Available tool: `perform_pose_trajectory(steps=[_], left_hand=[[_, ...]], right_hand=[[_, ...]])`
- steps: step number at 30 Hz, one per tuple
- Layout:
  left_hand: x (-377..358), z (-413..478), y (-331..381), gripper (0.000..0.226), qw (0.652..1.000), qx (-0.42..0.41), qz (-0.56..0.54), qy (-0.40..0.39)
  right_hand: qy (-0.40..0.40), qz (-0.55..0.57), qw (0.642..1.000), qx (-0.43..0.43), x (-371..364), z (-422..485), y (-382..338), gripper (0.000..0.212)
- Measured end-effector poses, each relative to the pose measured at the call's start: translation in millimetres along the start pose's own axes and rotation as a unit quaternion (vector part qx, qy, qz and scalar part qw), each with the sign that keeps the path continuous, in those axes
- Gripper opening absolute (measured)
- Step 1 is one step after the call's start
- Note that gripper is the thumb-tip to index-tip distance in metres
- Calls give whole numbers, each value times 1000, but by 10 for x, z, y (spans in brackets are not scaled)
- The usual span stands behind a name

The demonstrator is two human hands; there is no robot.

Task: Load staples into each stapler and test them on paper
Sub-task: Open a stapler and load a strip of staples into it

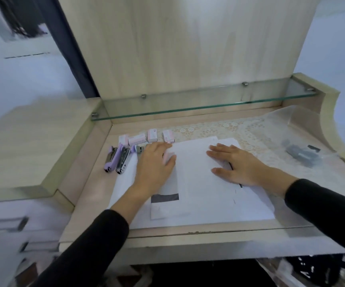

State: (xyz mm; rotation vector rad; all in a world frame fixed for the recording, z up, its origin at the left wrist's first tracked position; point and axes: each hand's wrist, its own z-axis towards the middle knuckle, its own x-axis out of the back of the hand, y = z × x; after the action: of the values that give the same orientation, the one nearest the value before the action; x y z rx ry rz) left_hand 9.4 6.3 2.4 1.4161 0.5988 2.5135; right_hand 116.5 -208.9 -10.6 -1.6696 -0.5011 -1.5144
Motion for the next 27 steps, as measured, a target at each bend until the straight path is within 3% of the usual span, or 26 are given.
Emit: perform_pose_trajectory(steps=[4, 7, 11, 14, 19, 23, 27], left_hand=[[96, 79, -94, 45, 994, 108, 28, -20], [141, 134, -73, 47, 990, 123, 58, -30], [173, 204, -80, 34, 990, 137, 11, 13], [208, 233, -118, 37, 986, 169, 7, 2], [152, 203, -35, 39, 977, 150, 133, -79], [103, 309, 36, 47, 963, 143, 205, -103], [87, 371, 81, 42, 960, 139, 199, -137]], right_hand=[[4, 19, 1000, -16, -7, 35, -44, 54], [31, 34, 999, -9, -45, 16, -73, 53], [52, 39, 998, -6, -60, -4, -91, 53], [63, 26, 998, -10, -52, -11, -105, 58], [114, 9, 993, 17, -39, -30, -140, 80], [124, -4, 992, 27, -38, -31, -140, 74], [128, -4, 992, 22, -25, -42, -165, 73]])
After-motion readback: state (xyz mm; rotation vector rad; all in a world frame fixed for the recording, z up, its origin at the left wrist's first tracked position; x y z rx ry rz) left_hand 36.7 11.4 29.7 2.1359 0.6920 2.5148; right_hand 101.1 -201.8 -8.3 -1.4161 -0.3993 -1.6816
